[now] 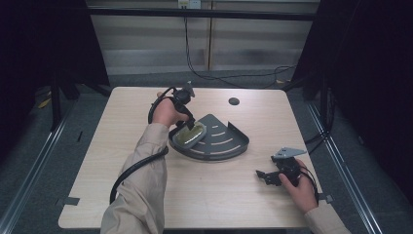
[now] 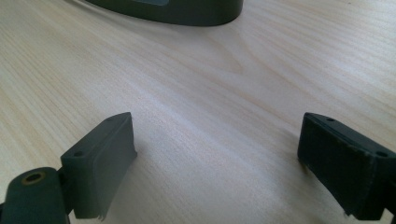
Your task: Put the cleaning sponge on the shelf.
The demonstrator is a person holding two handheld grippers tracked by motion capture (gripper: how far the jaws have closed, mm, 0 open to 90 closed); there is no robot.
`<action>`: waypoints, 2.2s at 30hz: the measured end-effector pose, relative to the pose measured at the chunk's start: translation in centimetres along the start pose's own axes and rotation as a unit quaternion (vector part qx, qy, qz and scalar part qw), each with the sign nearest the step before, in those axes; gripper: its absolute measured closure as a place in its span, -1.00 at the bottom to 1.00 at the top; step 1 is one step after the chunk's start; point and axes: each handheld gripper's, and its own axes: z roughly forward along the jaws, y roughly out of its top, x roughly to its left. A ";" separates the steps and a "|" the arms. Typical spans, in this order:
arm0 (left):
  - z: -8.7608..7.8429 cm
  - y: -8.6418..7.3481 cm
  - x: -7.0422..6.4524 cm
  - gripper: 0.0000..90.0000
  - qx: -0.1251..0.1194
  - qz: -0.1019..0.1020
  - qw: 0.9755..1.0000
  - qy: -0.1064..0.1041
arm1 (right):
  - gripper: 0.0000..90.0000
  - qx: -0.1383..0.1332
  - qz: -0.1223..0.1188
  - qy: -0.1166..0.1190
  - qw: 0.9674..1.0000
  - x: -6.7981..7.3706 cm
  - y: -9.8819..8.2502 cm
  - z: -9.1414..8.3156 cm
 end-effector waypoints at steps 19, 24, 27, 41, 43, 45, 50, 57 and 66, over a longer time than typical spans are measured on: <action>-1.6 -2.0 0.6 -0.48 -0.004 -0.005 1.000 -0.002 | -0.76 0.000 0.000 0.000 1.000 0.0 0.0 0.0; -2.3 -2.8 0.8 -0.48 -0.007 -0.005 1.000 -0.001 | -0.76 0.000 0.000 0.000 1.000 0.0 0.0 0.0; -2.5 -3.3 1.0 -0.48 -0.009 -0.007 1.000 -0.003 | -0.76 0.000 0.000 0.000 1.000 0.0 0.0 0.0; -3.1 -6.4 2.0 -0.48 -0.014 -0.017 1.000 -0.008 | -0.76 0.000 0.000 0.000 1.000 0.0 0.0 0.0; -3.1 -6.9 2.2 -0.48 -0.012 -0.018 1.000 -0.009 | -0.76 0.000 0.000 0.000 1.000 0.0 0.0 0.0; -3.1 -7.3 2.3 -0.48 -0.014 -0.020 1.000 -0.010 | -0.76 0.000 0.000 0.000 1.000 0.0 0.0 0.0; -3.1 -8.5 2.8 -0.48 -0.016 -0.021 1.000 -0.012 | -0.76 0.000 0.000 0.000 1.000 0.0 0.0 0.0; -2.9 -10.2 3.2 -0.48 -0.014 -0.024 1.000 -0.014 | -0.76 0.000 0.001 0.000 1.000 0.0 0.0 0.0; -2.6 -12.1 3.5 -0.48 -0.017 -0.019 1.000 -0.015 | -0.76 0.001 0.003 0.000 1.000 0.0 0.0 0.0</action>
